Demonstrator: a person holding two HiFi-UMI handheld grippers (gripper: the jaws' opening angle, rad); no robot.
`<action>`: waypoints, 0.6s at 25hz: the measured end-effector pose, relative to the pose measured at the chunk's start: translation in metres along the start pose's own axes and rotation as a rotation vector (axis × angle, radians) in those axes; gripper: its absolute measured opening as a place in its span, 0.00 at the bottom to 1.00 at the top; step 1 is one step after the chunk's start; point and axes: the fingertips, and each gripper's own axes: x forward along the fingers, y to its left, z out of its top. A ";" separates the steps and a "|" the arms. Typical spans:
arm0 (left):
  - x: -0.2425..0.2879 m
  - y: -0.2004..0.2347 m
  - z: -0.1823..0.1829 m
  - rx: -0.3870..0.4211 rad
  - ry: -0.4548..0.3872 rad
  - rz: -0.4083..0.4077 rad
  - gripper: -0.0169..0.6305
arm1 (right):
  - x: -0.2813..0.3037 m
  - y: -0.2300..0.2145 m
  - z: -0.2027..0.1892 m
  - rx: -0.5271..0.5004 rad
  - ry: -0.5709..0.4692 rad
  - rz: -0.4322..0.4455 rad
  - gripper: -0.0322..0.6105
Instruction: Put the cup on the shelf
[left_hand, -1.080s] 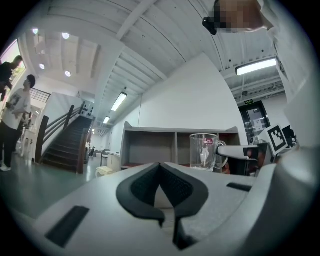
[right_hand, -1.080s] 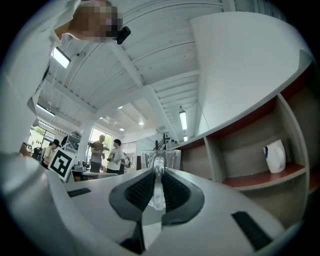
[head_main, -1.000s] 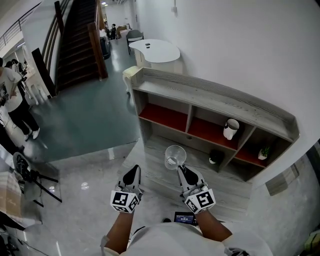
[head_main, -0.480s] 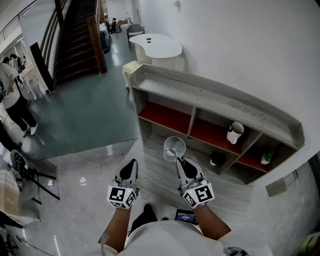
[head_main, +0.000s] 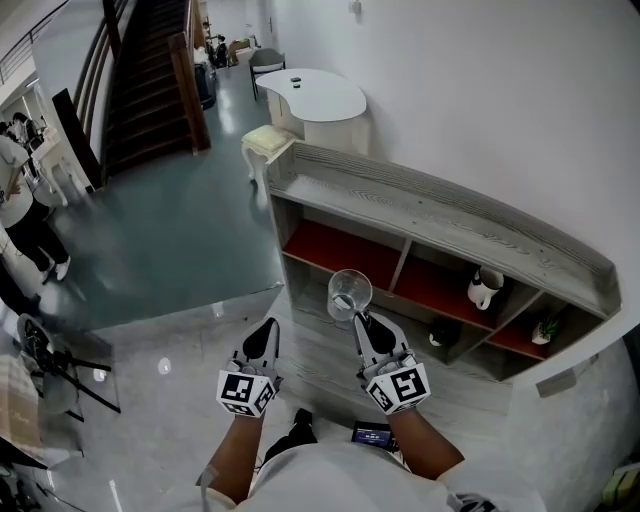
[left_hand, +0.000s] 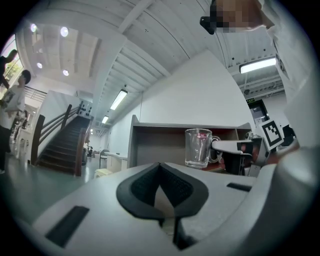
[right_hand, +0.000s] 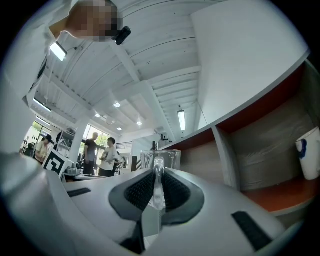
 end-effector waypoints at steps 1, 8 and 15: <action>0.004 0.004 0.000 0.000 0.000 -0.006 0.04 | 0.007 -0.001 -0.001 -0.001 0.001 -0.005 0.13; 0.034 0.039 0.006 0.003 -0.002 -0.048 0.04 | 0.057 -0.006 -0.005 -0.010 0.002 -0.044 0.13; 0.055 0.065 0.001 -0.016 -0.002 -0.089 0.04 | 0.099 -0.020 -0.022 -0.014 0.048 -0.113 0.13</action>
